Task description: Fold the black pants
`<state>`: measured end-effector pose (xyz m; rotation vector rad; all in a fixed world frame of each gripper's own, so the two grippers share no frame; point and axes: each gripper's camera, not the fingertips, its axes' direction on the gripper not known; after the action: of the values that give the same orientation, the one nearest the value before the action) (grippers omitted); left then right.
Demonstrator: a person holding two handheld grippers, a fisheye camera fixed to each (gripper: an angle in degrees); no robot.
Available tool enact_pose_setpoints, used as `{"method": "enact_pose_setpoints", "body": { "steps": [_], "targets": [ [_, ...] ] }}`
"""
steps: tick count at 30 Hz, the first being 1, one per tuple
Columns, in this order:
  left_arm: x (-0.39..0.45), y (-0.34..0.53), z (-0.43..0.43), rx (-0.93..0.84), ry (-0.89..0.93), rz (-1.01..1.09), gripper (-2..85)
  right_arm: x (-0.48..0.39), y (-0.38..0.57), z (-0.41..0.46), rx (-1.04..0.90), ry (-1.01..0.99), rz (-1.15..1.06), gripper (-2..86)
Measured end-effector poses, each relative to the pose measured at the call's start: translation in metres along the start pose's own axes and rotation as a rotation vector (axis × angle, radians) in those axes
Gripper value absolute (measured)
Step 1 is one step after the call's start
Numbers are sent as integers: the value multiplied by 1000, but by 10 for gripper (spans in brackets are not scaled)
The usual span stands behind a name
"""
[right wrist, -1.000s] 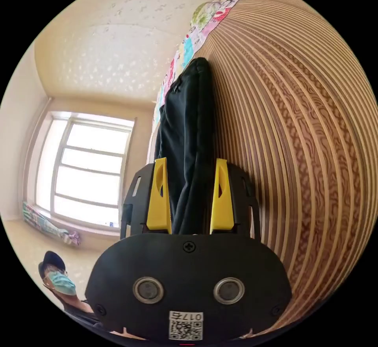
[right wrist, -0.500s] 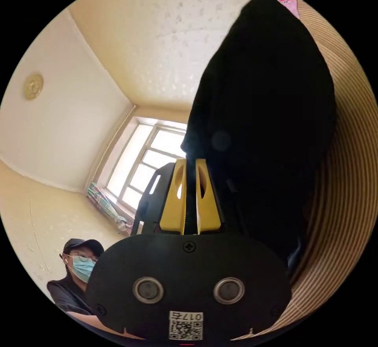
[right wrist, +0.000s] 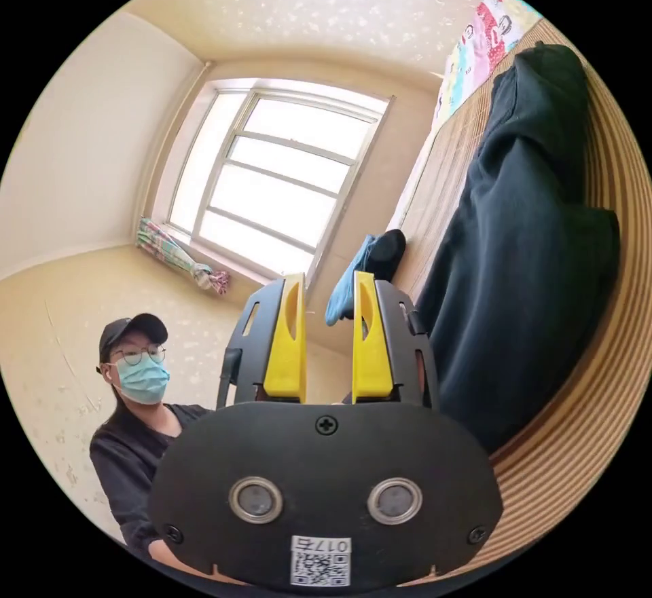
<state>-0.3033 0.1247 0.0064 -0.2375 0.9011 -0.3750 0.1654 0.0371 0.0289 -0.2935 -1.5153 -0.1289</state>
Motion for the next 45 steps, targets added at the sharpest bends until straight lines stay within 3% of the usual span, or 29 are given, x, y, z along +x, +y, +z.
{"method": "enact_pose_setpoints", "body": {
  "steps": [4,10,13,15,16,20,25,33,38,45],
  "targets": [
    [10,-28,3,38,-78,84,99,-11,102,-33,130,-52,74,99],
    [16,-58,28,-37,-4,85,77,-11,207,-44,329,57,239,93],
    [14,-51,8,57,243,136,37,-23,208,-15,196,346,209,91],
    [-15,-40,-5,153,465,15,32,-38,197,15,83,556,109,101],
    [-21,-39,-4,138,475,-15,32,-41,195,22,67,577,86,103],
    [-26,-41,7,-33,185,-55,41,-23,178,61,-46,521,77,103],
    [-3,-44,8,-53,124,-19,50,-5,164,93,-117,414,68,51],
    [15,-38,3,-33,86,11,54,-29,150,107,-75,708,6,75],
    [31,-36,10,-50,65,55,80,-39,139,142,-137,786,-82,82],
    [43,-31,15,-72,24,66,62,-30,122,158,-108,807,-30,64]
  ]
}}
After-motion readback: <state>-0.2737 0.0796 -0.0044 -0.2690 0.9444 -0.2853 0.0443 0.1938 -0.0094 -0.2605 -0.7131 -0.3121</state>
